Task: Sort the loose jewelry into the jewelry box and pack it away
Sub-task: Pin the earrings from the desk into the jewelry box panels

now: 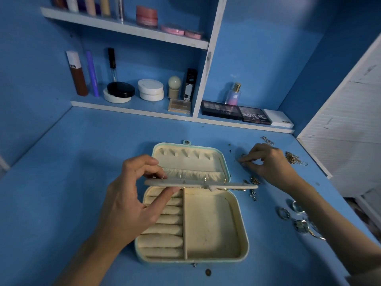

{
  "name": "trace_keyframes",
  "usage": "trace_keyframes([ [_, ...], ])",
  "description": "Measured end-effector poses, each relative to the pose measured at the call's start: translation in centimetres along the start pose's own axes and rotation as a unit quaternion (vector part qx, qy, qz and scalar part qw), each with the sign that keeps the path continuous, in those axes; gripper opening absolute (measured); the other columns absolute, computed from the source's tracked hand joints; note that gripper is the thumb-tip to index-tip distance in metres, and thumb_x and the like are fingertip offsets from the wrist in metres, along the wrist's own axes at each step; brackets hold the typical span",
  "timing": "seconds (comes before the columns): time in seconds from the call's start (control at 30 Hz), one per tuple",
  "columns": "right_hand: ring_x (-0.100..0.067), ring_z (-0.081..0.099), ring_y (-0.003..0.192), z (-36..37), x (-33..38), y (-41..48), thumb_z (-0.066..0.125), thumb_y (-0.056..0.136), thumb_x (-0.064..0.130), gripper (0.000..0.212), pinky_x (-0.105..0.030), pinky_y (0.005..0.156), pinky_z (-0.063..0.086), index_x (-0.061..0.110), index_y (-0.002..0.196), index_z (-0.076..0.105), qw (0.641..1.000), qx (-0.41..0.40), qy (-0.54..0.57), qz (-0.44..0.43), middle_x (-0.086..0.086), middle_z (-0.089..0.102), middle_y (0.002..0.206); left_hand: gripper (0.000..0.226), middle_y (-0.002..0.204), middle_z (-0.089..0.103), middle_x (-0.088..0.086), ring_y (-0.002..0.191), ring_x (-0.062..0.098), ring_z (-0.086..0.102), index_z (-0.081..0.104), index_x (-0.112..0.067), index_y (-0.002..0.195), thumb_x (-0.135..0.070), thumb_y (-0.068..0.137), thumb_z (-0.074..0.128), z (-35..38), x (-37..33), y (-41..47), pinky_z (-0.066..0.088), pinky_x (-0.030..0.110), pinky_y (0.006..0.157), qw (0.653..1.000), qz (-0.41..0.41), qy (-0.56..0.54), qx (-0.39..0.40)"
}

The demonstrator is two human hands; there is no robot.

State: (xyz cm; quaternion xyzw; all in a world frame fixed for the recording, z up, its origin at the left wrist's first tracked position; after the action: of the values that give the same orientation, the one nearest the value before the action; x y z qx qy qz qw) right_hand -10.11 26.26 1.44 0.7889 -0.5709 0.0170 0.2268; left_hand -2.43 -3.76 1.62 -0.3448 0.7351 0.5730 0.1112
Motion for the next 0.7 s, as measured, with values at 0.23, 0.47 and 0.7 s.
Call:
trace_keyframes([
  [0.23,-0.016,0.058,0.072,-0.36,-0.36,-0.1,0.07,0.081,0.008,0.013,-0.007,0.063,0.037,0.014,0.091,0.075,0.999,-0.01,0.018,0.046,-0.005,0.066,0.078,0.051,0.09,0.06,-0.011,0.087,-0.002,0.061,0.041,-0.018,0.113,-0.036,0.076,0.07,0.01,-0.13,0.02,0.043,0.007,0.082,1.0,-0.003,-0.004,0.0],
  [0.47,-0.013,0.058,0.072,0.25,-0.28,0.17,0.073,0.079,0.012,0.007,-0.009,0.068,0.04,0.015,0.085,0.075,0.997,0.031,0.014,0.063,-0.003,0.066,0.084,0.051,0.091,0.06,-0.012,0.088,-0.003,0.061,0.04,-0.018,0.112,-0.035,0.075,0.07,0.01,-0.21,0.1,0.043,0.007,0.082,1.0,-0.004,0.0,0.002],
  [0.7,-0.017,0.059,0.073,0.46,0.16,0.39,0.069,0.079,0.007,0.006,-0.034,0.074,0.051,0.013,0.079,0.069,0.997,0.038,0.023,0.061,-0.002,0.064,0.079,0.052,0.09,0.06,-0.011,0.087,-0.003,0.06,0.04,-0.019,0.112,-0.034,0.074,0.071,0.05,-0.2,0.07,0.044,0.008,0.081,1.0,-0.003,-0.004,0.005],
])
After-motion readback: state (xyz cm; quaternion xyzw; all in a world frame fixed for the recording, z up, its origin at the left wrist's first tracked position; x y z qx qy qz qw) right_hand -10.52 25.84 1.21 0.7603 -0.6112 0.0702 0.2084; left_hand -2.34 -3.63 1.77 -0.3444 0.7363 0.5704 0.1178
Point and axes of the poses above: each hand's wrist, its own y-axis towards the middle knuckle, its own z-axis out of the palm, x = y × z, the point moved 5 cm from there along y, towards the middle knuckle
